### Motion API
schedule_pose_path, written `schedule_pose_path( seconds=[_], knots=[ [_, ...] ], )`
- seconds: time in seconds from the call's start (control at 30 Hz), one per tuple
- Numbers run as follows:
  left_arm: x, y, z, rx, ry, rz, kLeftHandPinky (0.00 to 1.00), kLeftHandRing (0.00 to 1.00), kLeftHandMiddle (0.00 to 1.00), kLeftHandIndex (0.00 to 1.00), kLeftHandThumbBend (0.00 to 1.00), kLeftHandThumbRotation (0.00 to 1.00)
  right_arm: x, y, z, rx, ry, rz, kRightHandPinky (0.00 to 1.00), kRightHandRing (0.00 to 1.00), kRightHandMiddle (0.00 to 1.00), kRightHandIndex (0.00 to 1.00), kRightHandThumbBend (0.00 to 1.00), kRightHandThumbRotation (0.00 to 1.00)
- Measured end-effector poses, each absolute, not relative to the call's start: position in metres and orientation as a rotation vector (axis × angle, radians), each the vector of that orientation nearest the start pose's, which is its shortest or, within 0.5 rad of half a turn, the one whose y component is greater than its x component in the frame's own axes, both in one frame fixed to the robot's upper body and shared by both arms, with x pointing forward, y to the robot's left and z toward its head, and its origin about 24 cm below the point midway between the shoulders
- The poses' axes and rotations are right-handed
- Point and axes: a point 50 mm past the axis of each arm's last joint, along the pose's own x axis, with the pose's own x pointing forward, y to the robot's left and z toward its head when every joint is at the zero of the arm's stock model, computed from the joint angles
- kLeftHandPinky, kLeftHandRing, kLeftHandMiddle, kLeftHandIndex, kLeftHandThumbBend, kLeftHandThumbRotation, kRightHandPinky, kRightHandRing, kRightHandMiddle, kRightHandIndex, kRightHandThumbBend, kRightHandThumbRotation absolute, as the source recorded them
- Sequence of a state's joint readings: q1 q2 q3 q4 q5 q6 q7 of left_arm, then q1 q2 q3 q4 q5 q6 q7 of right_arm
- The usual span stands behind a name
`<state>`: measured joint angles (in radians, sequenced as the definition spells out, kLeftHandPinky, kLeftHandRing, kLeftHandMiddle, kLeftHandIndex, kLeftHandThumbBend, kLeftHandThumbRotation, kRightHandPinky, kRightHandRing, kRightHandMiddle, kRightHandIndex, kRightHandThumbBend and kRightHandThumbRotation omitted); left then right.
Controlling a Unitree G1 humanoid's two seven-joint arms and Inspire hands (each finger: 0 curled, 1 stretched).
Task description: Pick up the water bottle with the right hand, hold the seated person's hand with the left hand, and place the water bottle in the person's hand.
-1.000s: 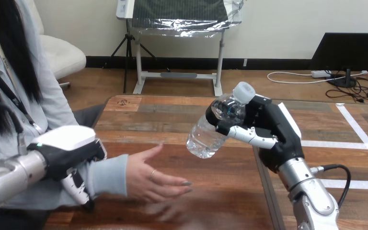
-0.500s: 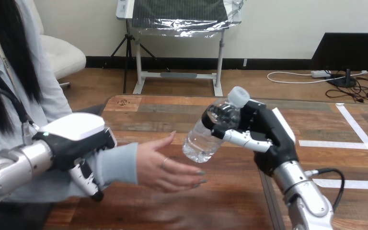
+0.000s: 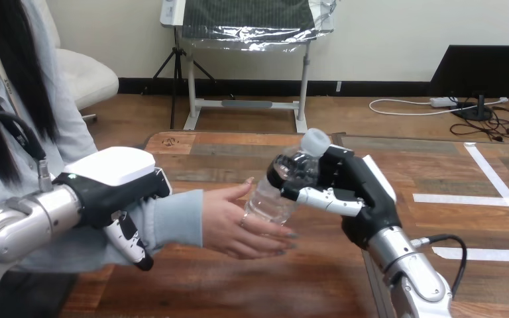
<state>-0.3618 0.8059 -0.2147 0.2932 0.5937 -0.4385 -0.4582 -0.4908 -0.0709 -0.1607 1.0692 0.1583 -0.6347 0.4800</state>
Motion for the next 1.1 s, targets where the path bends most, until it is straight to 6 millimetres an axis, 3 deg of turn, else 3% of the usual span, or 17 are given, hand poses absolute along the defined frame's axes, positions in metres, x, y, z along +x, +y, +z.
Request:
schedule_pose_path(
  seconds=[1.1],
  knots=[
    [0.306,0.219,0.11,1.478,-0.062,-0.731,0.2,0.26,0.32,0.32,0.84,0.0,0.309,-0.14,-0.003,0.101,-0.049,0.357,0.32,0.37,0.45,0.46,0.78,0.0]
  ],
)
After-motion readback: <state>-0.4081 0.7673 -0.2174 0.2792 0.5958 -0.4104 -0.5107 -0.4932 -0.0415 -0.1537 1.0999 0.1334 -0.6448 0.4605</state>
